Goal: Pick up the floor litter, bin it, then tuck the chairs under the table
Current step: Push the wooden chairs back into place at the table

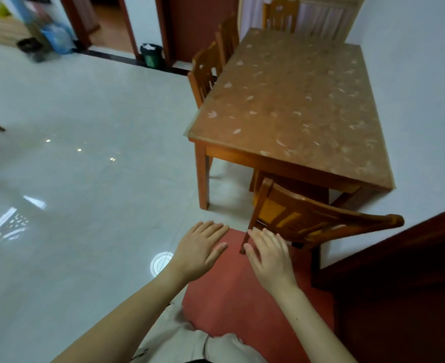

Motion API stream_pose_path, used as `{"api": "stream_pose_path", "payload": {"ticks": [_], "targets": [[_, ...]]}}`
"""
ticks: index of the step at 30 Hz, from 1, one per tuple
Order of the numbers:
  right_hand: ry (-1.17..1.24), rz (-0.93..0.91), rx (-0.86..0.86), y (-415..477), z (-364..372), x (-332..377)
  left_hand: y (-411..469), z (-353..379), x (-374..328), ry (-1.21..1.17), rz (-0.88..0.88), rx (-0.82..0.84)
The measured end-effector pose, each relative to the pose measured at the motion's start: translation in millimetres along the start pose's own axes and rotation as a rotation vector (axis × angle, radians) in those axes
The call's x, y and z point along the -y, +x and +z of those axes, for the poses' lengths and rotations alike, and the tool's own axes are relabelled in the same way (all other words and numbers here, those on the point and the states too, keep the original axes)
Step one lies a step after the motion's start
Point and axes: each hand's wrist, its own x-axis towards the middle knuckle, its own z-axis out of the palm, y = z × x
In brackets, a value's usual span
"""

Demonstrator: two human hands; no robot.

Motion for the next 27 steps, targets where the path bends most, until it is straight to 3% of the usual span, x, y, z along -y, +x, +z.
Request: {"api": "stream_pose_path", "payload": {"ticks": [9,18,27], "targets": [[0.061,-0.167,0.01,69.0,41.7,119.3,-49.1,-56.6,99.5,-0.031,-0.192,-0.14],[0.096,-0.35,0.036,155.1,125.7,312.5,-133.6,-155.3,270.4,-0.015,-0.377,-0.289],[0.075,-0.434,-0.05,243.8,146.0,427.6,-151.8,-253.6,407.0,0.006,-0.409,-0.434]]}}
